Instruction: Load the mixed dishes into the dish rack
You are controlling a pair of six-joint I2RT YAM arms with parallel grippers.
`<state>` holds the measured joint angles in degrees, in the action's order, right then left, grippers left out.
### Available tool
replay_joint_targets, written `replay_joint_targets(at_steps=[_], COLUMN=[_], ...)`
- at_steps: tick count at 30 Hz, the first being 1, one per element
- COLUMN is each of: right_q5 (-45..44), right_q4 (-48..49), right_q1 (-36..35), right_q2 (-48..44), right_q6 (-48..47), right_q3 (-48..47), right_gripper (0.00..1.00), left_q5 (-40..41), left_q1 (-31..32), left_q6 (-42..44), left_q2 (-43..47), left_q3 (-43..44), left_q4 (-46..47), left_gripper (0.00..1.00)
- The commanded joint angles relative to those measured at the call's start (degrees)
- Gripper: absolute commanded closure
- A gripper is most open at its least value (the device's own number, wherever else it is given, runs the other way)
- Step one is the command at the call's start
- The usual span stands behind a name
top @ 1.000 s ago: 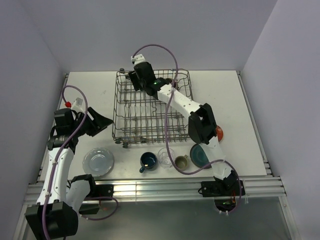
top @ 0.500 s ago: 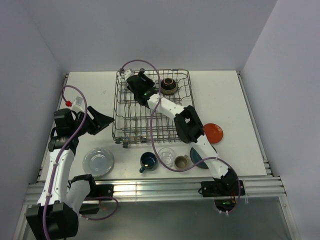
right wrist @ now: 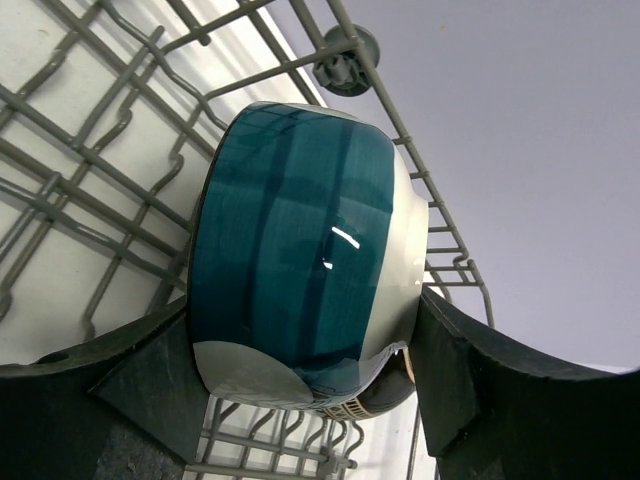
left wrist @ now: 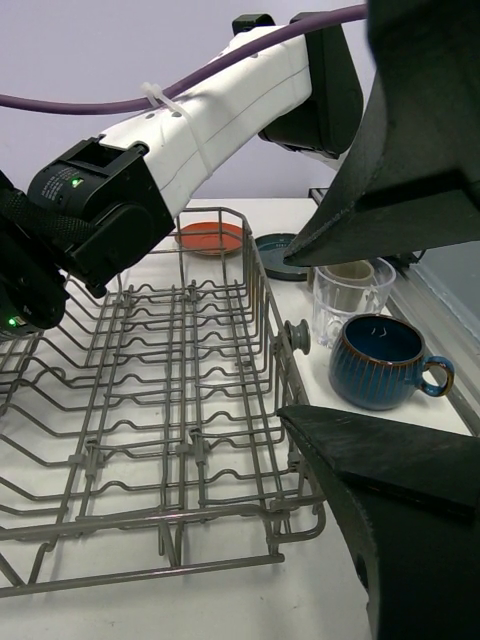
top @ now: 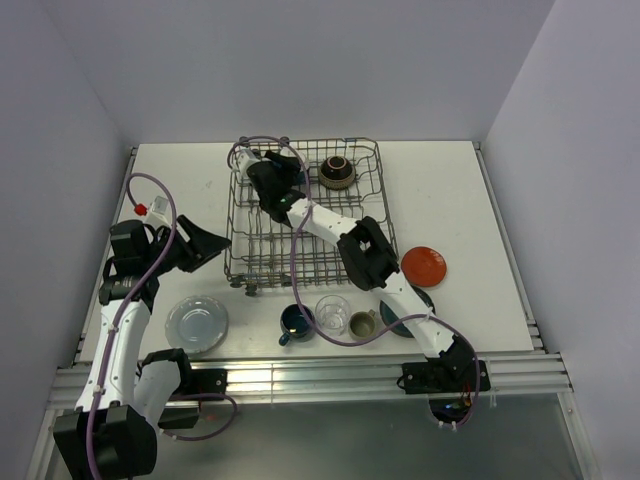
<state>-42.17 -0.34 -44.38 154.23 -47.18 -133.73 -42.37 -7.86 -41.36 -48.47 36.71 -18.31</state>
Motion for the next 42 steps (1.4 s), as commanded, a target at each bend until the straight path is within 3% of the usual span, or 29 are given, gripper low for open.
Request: replay_joint_targets(at_steps=[1, 3, 4, 6, 9, 12, 27, 34, 38, 42], right_q5=[-2.66, -2.21, -1.86, -1.69, -0.63, 0.25, 6.57, 12.64, 15.97, 15.03], right_q4=[5.88, 5.44, 5.26, 4.91, 2.19, 0.87, -3.88, -9.94, -11.53, -10.65], right_q1=[-0.35, -0.27, -0.18, -0.09, 0.08, 0.0, -3.69, -3.96, -3.96, -4.13], right_q2=[-0.42, -0.42, -0.42, -0.51, -0.6, -0.95, -10.7, -14.04, -19.73, -29.23], right_q6=[-2.31, -2.04, -1.87, -1.6, 1.37, 2.79, 12.89, 20.98, 25.72, 35.89], right_q3=[-2.94, -3.03, -3.29, -3.11, -4.08, -4.17, 6.02, 5.94, 9.27, 19.7], right_gripper=[0.87, 0.73, 0.48, 0.26, 0.1, 0.0, 0.0, 0.0, 0.0, 0.0], left_q5=[-1.84, -1.93, -2.19, -2.28, -2.1, -2.1, -0.52, 1.76, 2.9, 5.89], left_q1=[-0.23, -0.23, -0.23, -0.32, -0.23, -0.32, -0.32, -0.23, -0.23, 1.96], left_q6=[-0.12, -0.21, -0.12, -0.12, -0.03, 0.32, 1.64, 1.55, 3.91, 5.95], left_q2=[1.01, 0.92, 0.83, 0.74, 0.92, 0.66, 1.36, 2.41, 2.94, 4.16], left_q3=[0.03, 0.12, 0.2, 0.38, 0.47, 0.47, 3.72, 5.56, 8.02, 10.22], left_q4=[2.66, 2.57, 2.49, 2.31, 2.22, 1.96, -3.4, -6.92, -11.3, -16.06], left_gripper=[0.37, 0.37, 0.37, 0.36, 0.36, 0.36, 0.35, 0.35, 0.36, 0.37])
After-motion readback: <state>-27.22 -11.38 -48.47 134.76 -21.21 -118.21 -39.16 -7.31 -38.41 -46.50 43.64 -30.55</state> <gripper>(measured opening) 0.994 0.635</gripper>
